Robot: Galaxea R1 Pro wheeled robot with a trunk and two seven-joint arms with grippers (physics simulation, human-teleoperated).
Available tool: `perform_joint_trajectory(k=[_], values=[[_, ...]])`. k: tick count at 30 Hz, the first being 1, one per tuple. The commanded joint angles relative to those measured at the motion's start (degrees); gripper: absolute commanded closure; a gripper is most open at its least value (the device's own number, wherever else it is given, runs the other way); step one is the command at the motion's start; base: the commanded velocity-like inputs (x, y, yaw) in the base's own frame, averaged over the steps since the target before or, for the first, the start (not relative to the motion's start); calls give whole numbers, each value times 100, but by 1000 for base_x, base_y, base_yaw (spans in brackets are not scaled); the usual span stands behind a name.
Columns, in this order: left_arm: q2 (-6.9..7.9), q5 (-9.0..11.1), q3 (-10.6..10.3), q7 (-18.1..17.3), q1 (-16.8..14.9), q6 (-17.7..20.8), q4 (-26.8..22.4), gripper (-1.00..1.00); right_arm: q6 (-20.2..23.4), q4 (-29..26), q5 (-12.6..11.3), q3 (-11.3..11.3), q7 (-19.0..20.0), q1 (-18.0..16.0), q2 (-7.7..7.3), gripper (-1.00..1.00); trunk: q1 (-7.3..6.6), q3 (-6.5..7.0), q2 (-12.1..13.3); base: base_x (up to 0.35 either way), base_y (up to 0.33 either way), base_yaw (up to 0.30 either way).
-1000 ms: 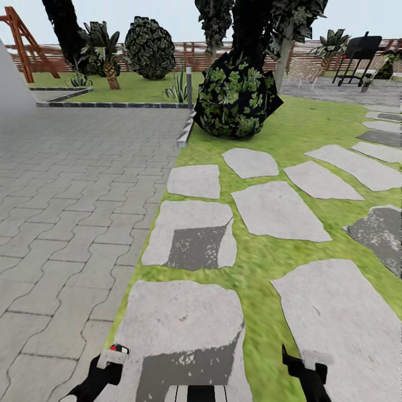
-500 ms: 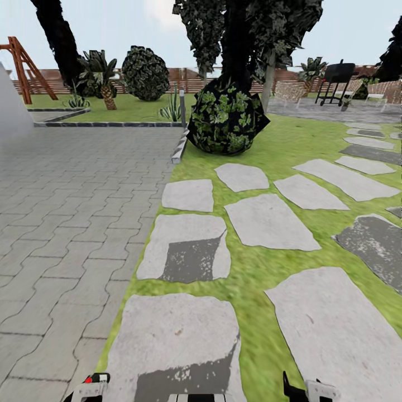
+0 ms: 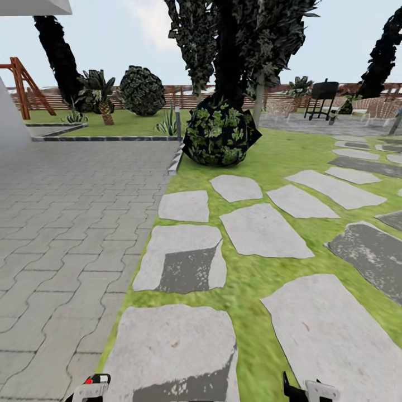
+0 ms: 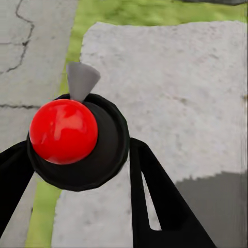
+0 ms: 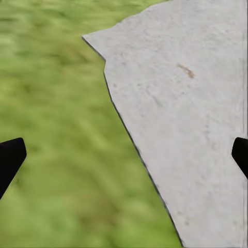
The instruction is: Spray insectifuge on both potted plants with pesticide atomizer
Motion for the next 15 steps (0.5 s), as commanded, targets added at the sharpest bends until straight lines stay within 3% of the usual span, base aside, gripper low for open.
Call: perform_joint_trajectory(k=[1,10,15], values=[[-3,-7,48,-52,-2,-10,3,100,-15,5,11,-2,-19,-4,0,-100,-3,23,0,0,0,-252],[-3,-9,48,-51,-2,-10,4,100,-15,3,9,-2,-22,-4,5,-100,-27,263,12,0,0,-262],[-3,-6,51,-51,-2,-10,4,100,-15,2,9,-2,-22,-4,7,-100,-137,376,213,0,0,-272]])
